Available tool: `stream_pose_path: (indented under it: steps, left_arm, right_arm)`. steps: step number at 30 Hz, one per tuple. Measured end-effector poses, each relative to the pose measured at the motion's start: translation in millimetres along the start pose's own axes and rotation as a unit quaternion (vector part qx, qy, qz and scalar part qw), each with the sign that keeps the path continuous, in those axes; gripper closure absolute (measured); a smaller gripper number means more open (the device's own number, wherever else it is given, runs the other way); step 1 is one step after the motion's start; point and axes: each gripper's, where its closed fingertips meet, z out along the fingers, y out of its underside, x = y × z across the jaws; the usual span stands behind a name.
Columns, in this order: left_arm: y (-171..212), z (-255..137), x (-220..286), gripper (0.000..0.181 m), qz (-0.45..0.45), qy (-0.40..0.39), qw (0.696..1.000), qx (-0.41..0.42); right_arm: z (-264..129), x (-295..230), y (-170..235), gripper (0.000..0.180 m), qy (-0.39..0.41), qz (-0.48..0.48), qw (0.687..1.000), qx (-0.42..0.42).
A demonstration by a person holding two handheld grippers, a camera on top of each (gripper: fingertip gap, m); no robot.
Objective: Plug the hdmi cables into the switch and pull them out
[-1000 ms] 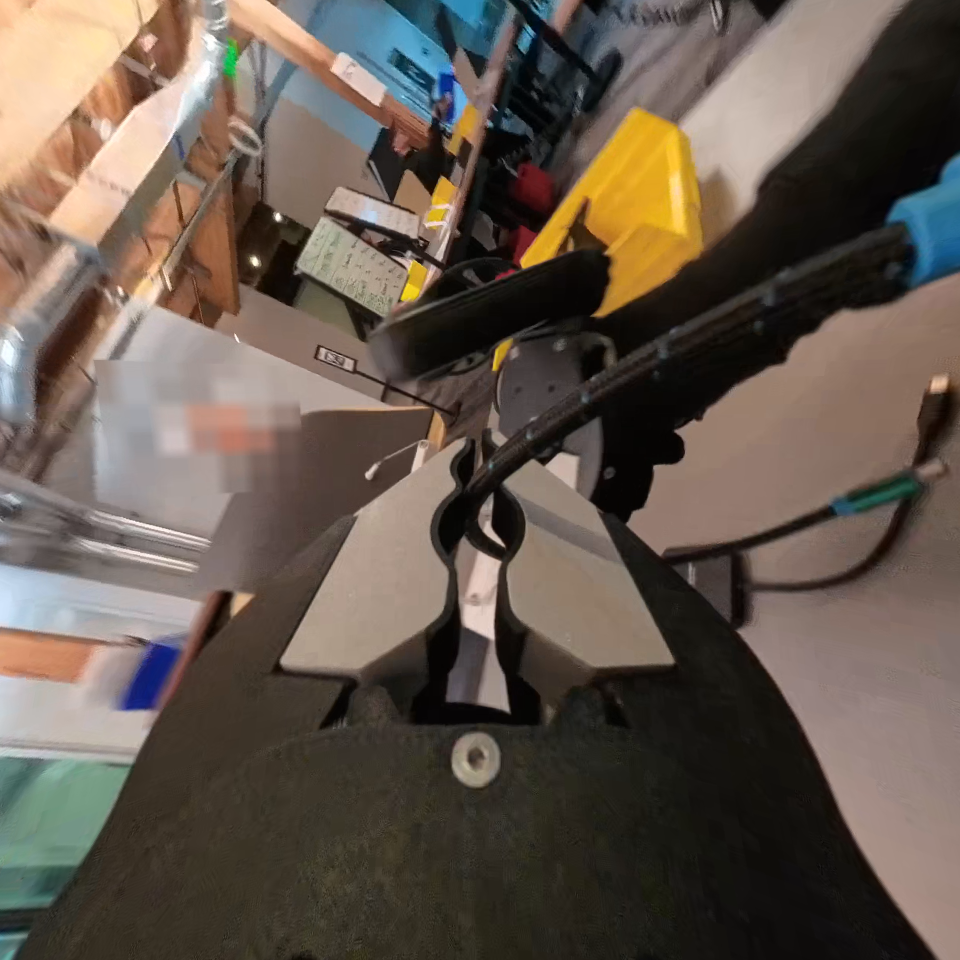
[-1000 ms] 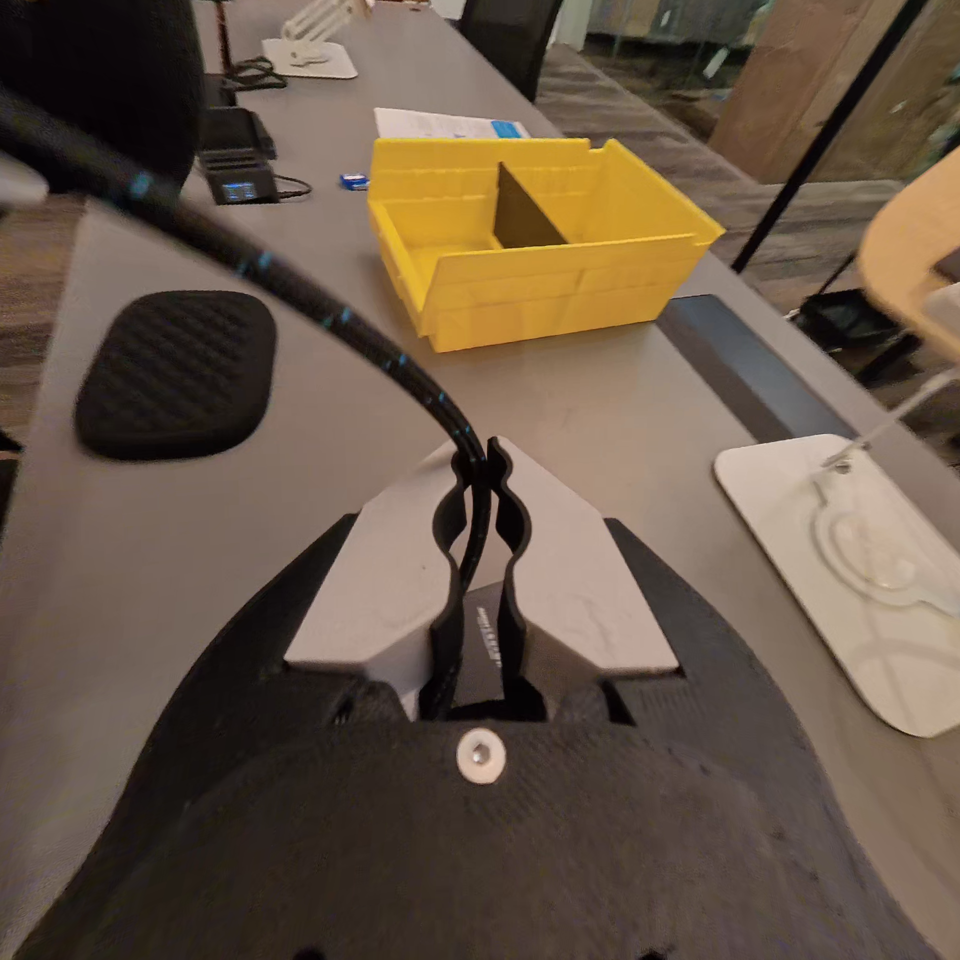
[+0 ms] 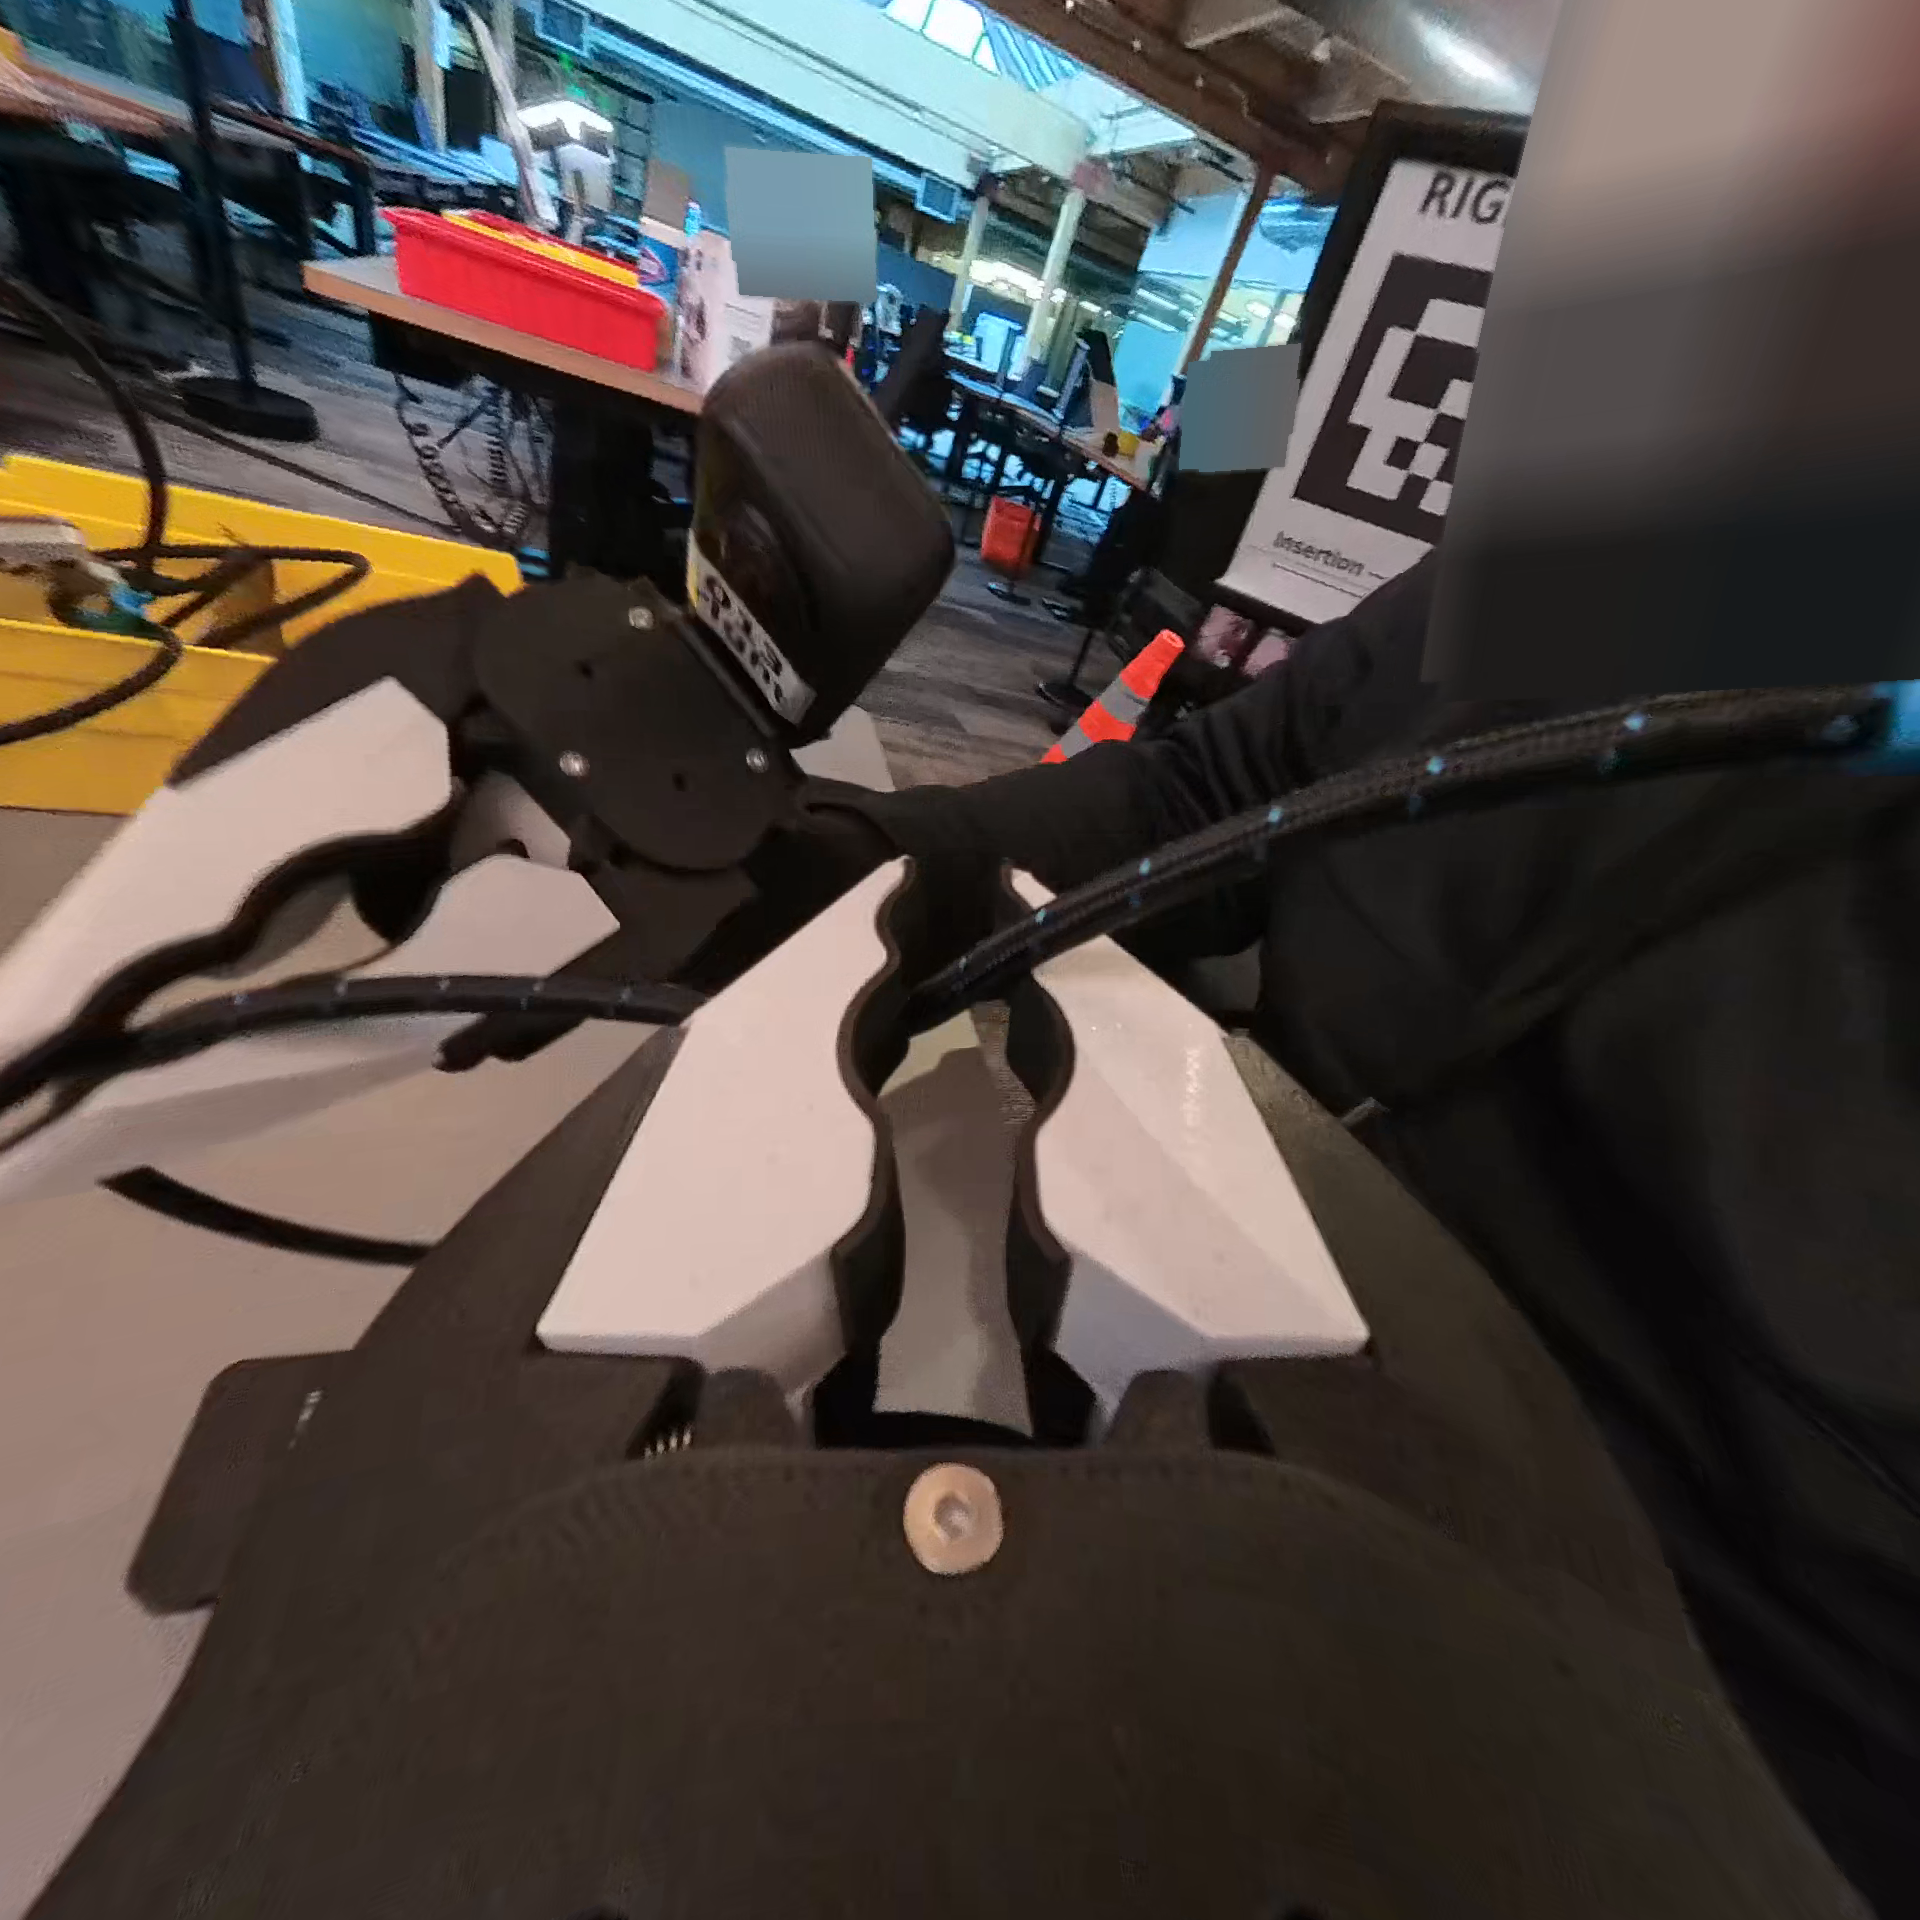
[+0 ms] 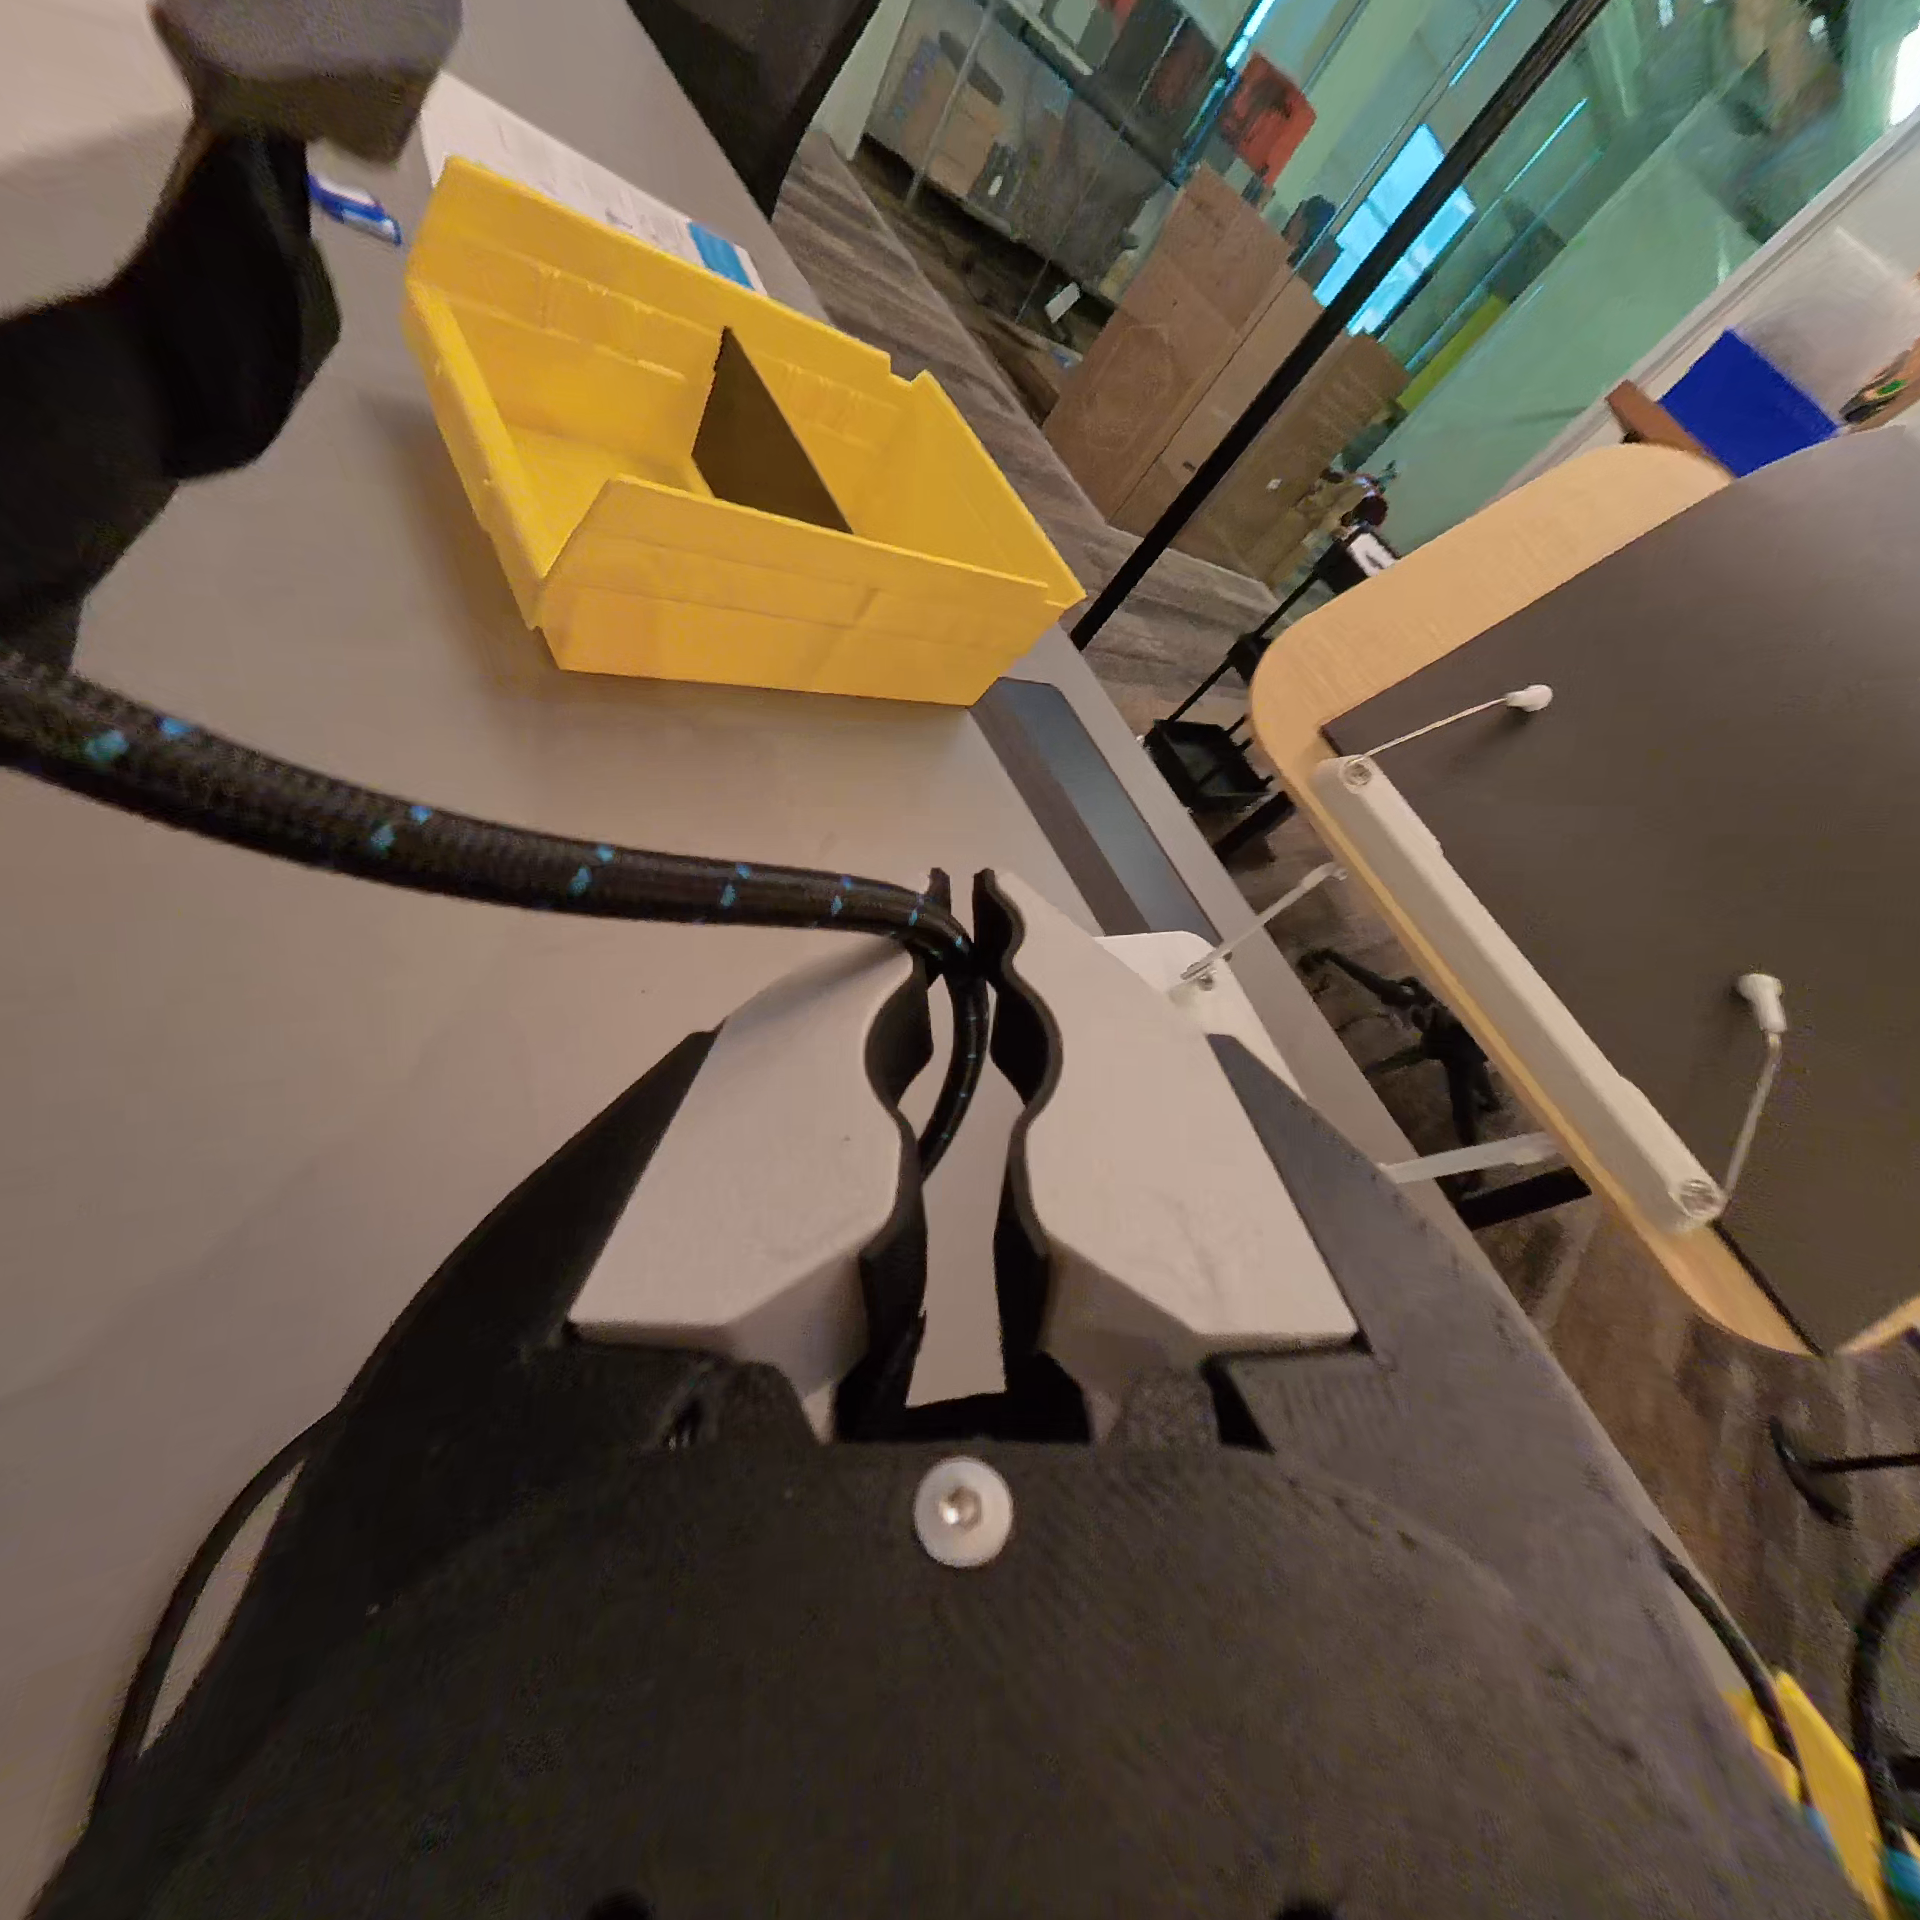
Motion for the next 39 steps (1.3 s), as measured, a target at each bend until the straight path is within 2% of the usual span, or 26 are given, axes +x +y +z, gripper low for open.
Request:
stream_pose_path:
  steps: [6, 10, 13, 17, 24, 25, 28, 34, 37, 39]
  left_arm:
    - [22, 2, 1, 0.169, -0.031, 0.027, 0.999, -0.012]
    - [29, -6, -10, 0.171, -0.055, 0.027, 0.998, 0.01]
    - [29, -16, -20, 0.175, -0.058, 0.0, 0.998, 0.031]
    - [8, -36, -34, 0.181, -0.03, -0.063, 0.996, 0.058]
    - [-18, -65, -49, 0.181, 0.004, -0.154, 0.986, 0.071]
    - [-22, -71, -54, 0.181, 0.005, -0.172, 0.982, 0.074]
    - [-36, -88, -64, 0.181, 0.012, -0.206, 0.974, 0.095]
    - [-61, -109, -66, 0.181, 0.047, -0.254, 0.959, 0.118]
    - [-69, -121, -67, 0.181, 0.067, -0.282, 0.951, 0.11]
    - [-67, -128, -71, 0.181, 0.076, -0.303, 0.945, 0.098]
  right_arm:
    - [-10, 10, -14, 0.175, 0.034, -0.051, 0.998, 0.012]
    - [-13, 14, -13, 0.175, 0.052, -0.084, 0.995, 0.001]
    - [-6, 9, 2, 0.175, 0.031, -0.084, 0.996, -0.028]
    - [11, -6, 21, 0.178, 0.0, -0.069, 0.997, -0.048]
    - [22, -23, 22, 0.177, -0.047, -0.037, 0.997, -0.049]
    - [21, -26, 21, 0.174, -0.058, -0.029, 0.997, -0.048]
    - [19, -29, 15, 0.149, -0.077, 0.005, 0.996, -0.035]
    - [5, -19, 3, 0.133, -0.1, 0.08, 0.992, 0.012]
    - [3, -14, 18, 0.127, -0.111, 0.101, 0.989, -0.013]
    - [6, -20, 43, 0.116, -0.132, 0.122, 0.981, -0.07]
